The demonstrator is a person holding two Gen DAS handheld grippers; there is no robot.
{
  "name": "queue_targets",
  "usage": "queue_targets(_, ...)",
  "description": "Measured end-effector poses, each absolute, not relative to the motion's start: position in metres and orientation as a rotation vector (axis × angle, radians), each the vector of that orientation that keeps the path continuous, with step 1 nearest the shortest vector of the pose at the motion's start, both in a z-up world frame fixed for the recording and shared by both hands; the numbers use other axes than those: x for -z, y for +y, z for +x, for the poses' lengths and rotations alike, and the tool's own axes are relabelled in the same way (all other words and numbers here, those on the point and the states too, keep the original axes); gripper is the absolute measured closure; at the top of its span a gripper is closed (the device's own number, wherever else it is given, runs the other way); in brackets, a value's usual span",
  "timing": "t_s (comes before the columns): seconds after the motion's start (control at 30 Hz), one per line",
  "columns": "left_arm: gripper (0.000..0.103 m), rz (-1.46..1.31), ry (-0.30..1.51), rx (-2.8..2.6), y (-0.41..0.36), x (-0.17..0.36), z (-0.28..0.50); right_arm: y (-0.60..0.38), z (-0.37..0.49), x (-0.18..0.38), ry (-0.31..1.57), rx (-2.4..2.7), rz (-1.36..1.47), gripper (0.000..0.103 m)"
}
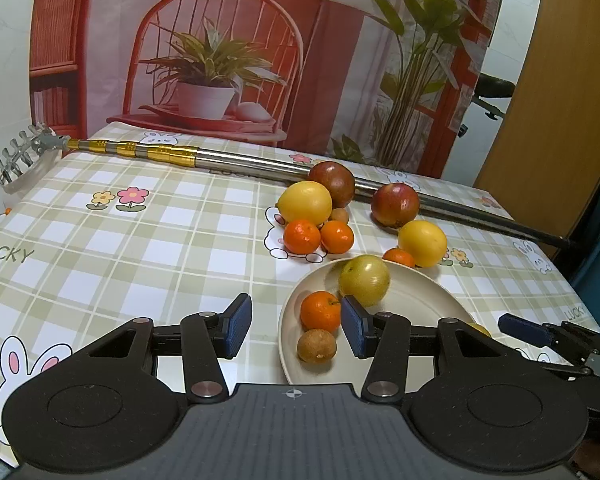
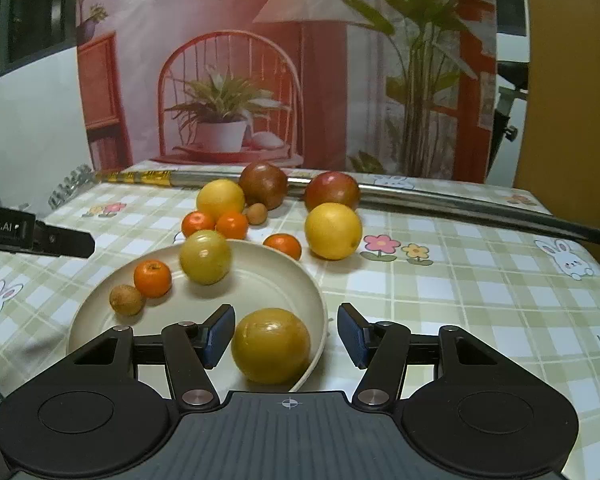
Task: Organize fruits
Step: 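Lower the golden fruit onto the plate and open the right tool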
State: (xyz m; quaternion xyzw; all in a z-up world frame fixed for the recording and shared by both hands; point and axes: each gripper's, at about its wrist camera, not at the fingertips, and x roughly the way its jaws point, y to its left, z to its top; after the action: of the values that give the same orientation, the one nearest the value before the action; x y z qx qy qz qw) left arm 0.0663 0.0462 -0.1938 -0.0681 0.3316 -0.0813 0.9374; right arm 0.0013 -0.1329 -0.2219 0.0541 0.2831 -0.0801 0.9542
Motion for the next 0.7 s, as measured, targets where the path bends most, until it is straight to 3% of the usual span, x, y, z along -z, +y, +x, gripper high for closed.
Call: queue_targets(0.7, 0.051, -0.145, 0.694, 0.165, 0.0471, 0.1980, 0.0667, -0.1368, 0.0001, 0.2241, 0.551, 0.182, 0.144, 0.049)
